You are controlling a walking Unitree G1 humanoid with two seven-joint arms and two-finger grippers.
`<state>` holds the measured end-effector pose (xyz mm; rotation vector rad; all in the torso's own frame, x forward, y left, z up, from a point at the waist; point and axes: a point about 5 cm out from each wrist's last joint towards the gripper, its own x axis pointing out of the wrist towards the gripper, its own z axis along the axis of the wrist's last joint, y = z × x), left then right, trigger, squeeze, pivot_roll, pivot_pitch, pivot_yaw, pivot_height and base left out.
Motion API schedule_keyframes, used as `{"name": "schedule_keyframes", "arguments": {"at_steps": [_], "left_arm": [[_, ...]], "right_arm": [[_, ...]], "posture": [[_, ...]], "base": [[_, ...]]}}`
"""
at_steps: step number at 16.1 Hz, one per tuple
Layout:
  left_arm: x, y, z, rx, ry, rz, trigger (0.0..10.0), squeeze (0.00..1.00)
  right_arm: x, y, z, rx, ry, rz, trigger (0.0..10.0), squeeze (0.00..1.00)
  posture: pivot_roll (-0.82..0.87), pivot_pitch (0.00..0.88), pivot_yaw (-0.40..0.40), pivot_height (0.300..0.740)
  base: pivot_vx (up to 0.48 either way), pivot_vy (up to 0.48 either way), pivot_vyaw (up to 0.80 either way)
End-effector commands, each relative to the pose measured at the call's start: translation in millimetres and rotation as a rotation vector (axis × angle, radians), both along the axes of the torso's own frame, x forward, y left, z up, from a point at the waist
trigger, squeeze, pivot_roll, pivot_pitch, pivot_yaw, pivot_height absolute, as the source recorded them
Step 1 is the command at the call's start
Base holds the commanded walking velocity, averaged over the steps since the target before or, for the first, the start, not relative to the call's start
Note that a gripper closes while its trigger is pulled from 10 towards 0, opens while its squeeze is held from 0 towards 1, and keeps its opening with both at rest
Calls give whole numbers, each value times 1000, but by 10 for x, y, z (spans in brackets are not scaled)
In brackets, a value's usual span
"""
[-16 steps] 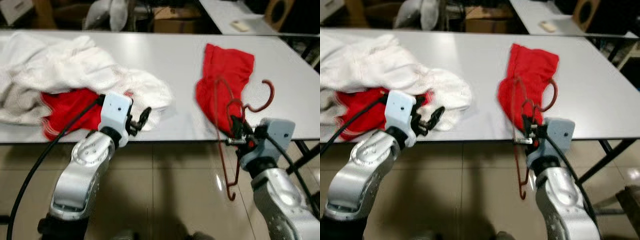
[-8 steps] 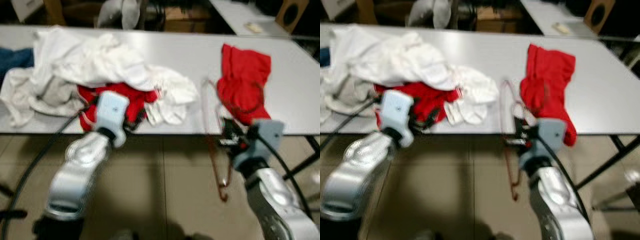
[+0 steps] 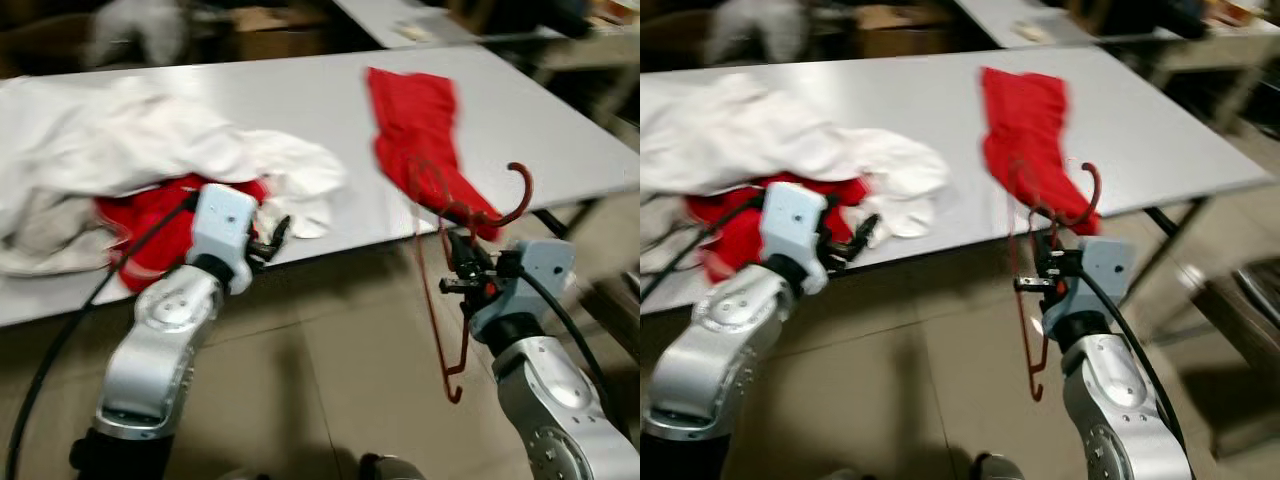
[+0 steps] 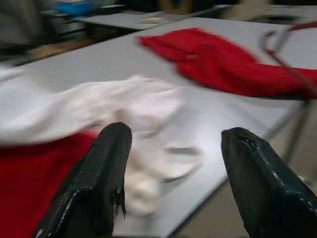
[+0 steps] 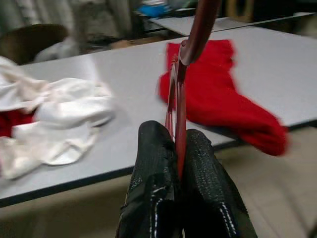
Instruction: Hang hanger
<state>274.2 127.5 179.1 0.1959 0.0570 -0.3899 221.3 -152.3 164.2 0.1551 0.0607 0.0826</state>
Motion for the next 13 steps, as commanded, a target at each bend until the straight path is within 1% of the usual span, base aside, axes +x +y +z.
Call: {"name": "schedule_keyframes", "arguments": {"at_steps": [1,2,4,7,9,10,11,13], "left_arm": [[2,-15,33,30,-19,-18,10000,0],[-2,-29,12,46,-1,-33,10000,0],[0,-25,-2,43,-8,-13,10000,0],[5,17,-44,30,9,30,10000,0],[4,46,-62,-9,37,39,10000,0],[-13,44,-62,-51,53,23,10000,325],[-43,33,-49,-124,71,-6,10000,1000],[-61,35,-50,-148,78,-12,10000,1000]], "right_arm": [[13,-5,6,4,-1,-3,10000,0],[18,-1,8,3,-3,-2,10000,0],[23,1,6,-1,-4,-1,10000,0],[35,-2,7,-14,-6,10,10000,0],[45,-7,4,-20,-5,13,10000,0],[45,-7,2,-21,-4,13,10000,0],[47,-6,-1,-22,-2,14,10000,0],[49,-2,-8,-22,1,15,10000,0]], "posture": [[4,59,-19,740],[4,59,-20,740],[5,57,-21,740],[4,57,-23,740],[6,58,-26,740],[6,58,-26,740],[7,58,-26,740],[9,58,-24,740]], "base": [[0,-480,-563],[0,-480,0],[0,-480,0],[0,0,0],[0,0,0],[0,0,0],[0,0,0],[0,0,0]]}}
